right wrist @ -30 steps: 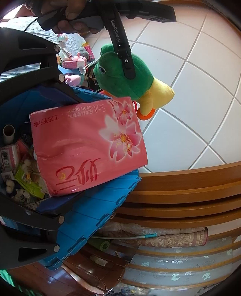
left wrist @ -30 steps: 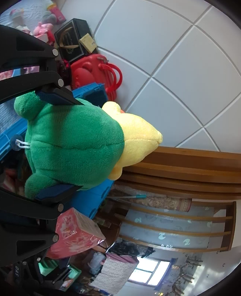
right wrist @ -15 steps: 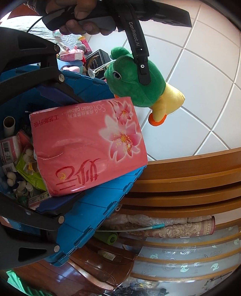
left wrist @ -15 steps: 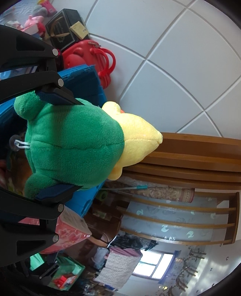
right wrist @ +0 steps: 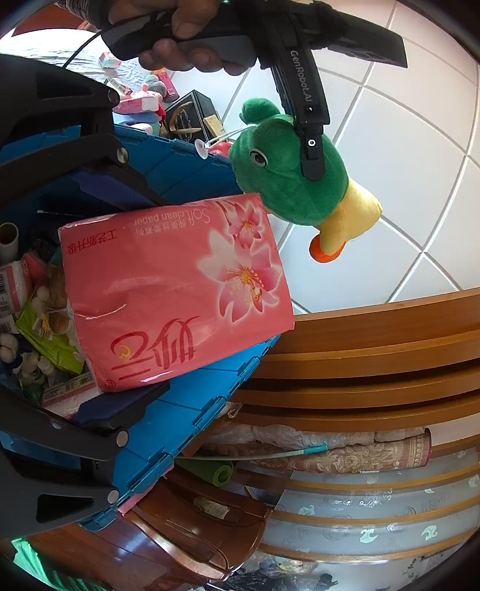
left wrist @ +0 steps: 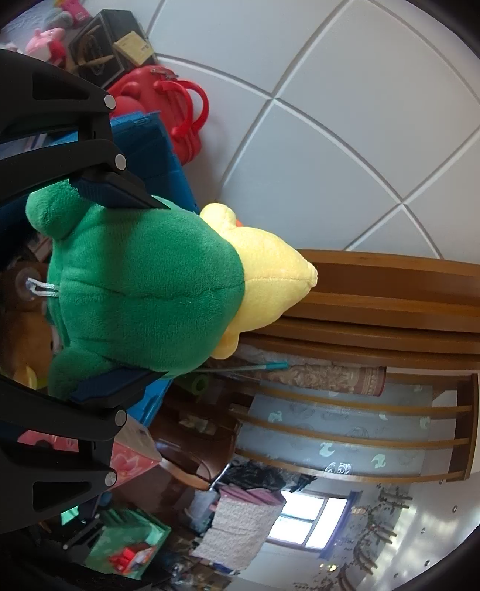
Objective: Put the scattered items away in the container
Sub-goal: 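Open both grippers to drop the duck and tissue pack into the crate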
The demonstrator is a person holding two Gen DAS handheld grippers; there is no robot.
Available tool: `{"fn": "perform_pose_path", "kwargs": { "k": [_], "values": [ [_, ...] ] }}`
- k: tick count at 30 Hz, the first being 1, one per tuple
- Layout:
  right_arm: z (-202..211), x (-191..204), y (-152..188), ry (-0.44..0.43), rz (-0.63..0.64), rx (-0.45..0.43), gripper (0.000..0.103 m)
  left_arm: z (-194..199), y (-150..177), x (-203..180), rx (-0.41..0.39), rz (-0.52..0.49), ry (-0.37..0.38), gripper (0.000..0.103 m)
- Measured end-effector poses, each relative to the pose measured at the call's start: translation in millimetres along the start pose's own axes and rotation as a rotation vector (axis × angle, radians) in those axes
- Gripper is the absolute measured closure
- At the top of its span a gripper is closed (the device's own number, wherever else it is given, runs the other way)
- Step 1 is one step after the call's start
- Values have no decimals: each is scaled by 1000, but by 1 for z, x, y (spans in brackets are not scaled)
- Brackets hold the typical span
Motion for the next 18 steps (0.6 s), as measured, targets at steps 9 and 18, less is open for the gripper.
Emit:
{"fn": "perform_pose_path", "kwargs": {
  "k": [9, 18],
  "values": [
    [-20, -16, -14, 34, 1, 1, 18, -30, -15, 9, 5, 9, -16, 28],
    [-33, -18, -27, 46, -8, -27, 0, -47, -22, 31, 3, 86, -51, 1]
  ]
}}
Point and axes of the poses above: each gripper's, at about its wrist camera, not at the fingertips, and z roughly against the way its jaws point, x to its left, y to its underside, the point moved 7 cm from there along -z, roughly the way its jaws point, and after that the axes turned 3 degrees about -x, right-handed, at the moved point
